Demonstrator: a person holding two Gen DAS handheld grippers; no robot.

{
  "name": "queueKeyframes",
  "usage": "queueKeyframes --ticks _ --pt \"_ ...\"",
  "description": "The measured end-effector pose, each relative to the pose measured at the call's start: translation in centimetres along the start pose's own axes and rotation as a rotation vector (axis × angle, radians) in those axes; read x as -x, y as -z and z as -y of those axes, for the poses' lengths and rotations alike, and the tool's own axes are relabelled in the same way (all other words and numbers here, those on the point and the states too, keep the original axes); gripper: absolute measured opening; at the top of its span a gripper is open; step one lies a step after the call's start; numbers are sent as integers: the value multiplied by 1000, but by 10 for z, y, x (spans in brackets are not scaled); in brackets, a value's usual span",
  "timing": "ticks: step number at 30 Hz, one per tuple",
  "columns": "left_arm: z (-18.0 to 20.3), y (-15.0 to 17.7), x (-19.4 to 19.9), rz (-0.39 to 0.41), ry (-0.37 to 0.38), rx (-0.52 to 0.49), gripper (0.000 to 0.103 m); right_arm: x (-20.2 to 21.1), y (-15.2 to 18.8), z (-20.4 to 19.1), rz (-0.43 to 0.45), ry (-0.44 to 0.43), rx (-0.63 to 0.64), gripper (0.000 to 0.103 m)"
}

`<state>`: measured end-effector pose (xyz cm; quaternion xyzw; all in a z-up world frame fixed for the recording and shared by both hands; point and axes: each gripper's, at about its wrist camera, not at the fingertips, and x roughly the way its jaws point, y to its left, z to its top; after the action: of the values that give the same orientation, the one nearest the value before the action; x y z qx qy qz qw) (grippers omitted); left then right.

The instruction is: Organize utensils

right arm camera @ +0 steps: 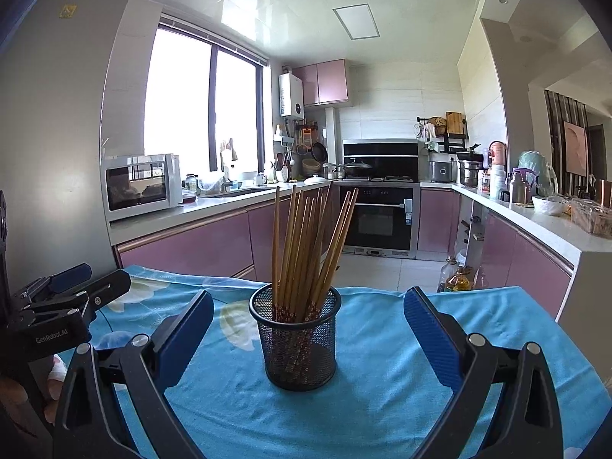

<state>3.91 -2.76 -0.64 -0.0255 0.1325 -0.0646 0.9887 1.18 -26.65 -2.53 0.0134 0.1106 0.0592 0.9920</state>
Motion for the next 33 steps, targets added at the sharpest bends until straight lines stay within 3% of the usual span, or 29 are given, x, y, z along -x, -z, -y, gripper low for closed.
queueKeyframes --ticks 33 --pt "0 6 2 49 -49 -6 98 4 2 2 56 28 -8 96"
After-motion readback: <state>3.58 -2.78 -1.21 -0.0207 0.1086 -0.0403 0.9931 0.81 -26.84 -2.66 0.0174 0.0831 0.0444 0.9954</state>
